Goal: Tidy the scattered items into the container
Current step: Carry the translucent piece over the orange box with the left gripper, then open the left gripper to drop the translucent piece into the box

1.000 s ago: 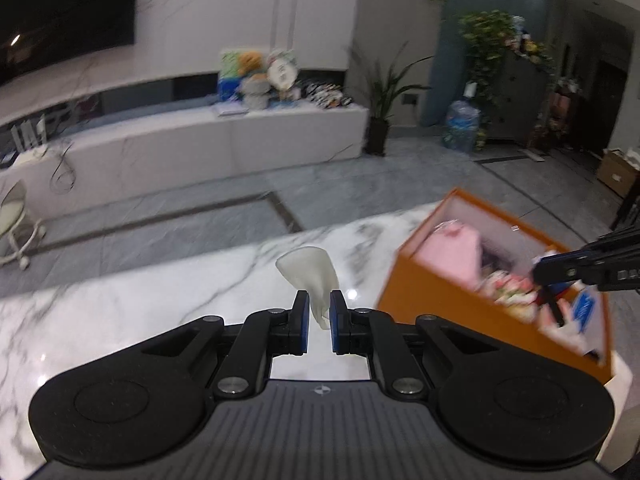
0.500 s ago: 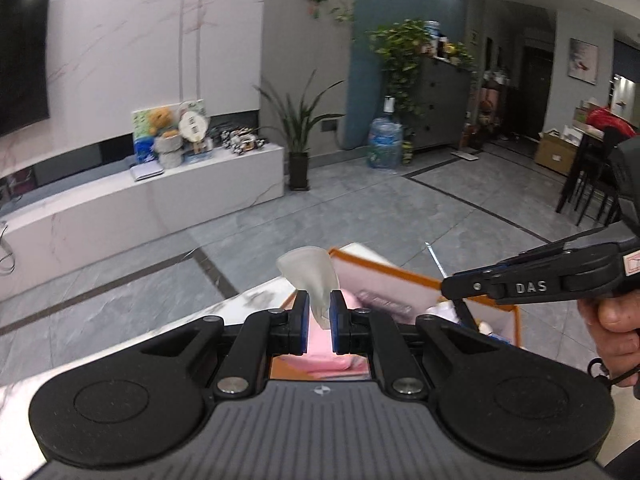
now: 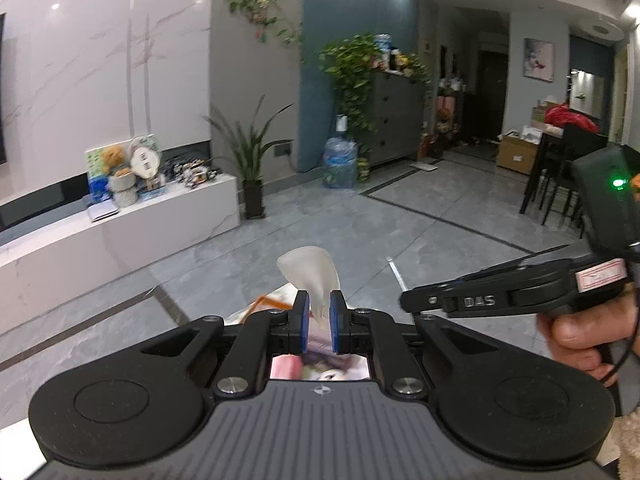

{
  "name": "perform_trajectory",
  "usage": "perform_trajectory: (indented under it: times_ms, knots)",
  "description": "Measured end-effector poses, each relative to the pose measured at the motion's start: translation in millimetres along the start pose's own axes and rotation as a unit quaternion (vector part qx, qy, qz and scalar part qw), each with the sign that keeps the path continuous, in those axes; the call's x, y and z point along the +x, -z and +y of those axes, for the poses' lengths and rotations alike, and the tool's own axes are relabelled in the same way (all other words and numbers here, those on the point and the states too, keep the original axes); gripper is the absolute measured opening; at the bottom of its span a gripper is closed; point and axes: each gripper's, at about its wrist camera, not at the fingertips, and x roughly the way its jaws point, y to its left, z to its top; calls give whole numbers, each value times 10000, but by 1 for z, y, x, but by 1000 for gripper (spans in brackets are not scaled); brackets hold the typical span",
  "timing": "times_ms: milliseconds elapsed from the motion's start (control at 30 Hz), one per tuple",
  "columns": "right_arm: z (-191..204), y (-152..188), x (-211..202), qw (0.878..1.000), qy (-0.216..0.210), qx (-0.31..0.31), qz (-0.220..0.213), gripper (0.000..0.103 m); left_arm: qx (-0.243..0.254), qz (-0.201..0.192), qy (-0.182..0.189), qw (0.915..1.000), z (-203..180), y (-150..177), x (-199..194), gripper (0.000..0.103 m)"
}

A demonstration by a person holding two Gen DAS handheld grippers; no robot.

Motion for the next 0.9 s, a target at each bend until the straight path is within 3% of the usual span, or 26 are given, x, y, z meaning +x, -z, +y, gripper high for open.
perform_trajectory:
  times_ms: [300,700,900]
  knots:
    - [-15,6,11,9997,160,43,153,10,30,354,189,9992,-17,17,40,12]
    - [-10,23,59,9977,101,-37,664,10,-319,973,165,9946,3,50,96,11]
    - [-6,24,83,9981,58,-53,617,10,-521,1060,-64,9930,23,61,120,12]
